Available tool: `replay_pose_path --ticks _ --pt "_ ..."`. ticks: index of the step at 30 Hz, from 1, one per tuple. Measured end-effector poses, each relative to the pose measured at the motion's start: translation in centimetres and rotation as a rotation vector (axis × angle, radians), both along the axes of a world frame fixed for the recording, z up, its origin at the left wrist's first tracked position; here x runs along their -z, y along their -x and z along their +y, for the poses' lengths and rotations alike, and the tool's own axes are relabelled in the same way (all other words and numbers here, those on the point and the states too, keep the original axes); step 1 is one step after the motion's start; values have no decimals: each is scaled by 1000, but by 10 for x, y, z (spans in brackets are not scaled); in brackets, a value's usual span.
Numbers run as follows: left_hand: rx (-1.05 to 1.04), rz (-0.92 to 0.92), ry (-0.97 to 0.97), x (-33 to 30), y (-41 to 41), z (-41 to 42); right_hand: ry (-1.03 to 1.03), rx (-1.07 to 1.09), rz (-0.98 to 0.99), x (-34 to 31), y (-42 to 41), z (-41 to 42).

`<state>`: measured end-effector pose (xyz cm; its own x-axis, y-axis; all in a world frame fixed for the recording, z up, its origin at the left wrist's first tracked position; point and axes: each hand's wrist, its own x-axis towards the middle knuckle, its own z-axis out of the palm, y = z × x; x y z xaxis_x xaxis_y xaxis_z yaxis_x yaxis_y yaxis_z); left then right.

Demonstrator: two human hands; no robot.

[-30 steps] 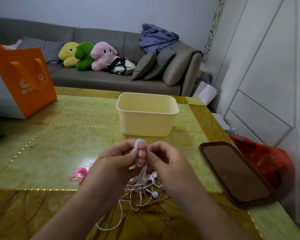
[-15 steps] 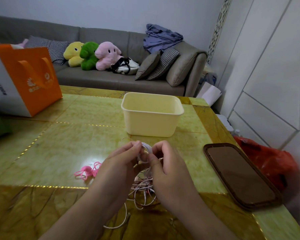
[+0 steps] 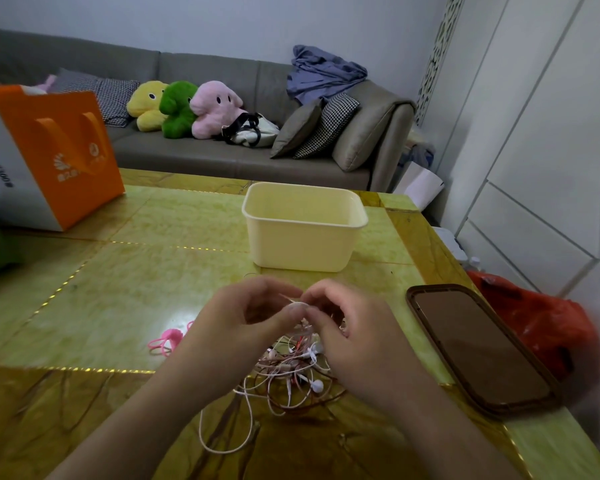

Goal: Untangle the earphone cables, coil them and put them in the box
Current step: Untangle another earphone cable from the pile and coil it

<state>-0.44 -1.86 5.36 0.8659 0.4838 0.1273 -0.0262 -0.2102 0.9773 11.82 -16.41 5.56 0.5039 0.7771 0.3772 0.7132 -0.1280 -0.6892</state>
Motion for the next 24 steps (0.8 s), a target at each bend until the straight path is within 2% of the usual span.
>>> replay_pose_path --ticks 3,7,12,16,24 --pt "-58 -57 -29 4 0 -1 -25 12 45 3 2 2" --pt "-136 -177 80 5 -1 -5 -117 10 355 5 9 7" --pt "-186 -217 253 5 -1 -8 -258 96 559 4 10 10" --pt "-97 -119 273 1 2 -4 -240 122 503 3 10 7" --pt "-39 91 64 -6 12 5 -93 32 374 3 16 6"
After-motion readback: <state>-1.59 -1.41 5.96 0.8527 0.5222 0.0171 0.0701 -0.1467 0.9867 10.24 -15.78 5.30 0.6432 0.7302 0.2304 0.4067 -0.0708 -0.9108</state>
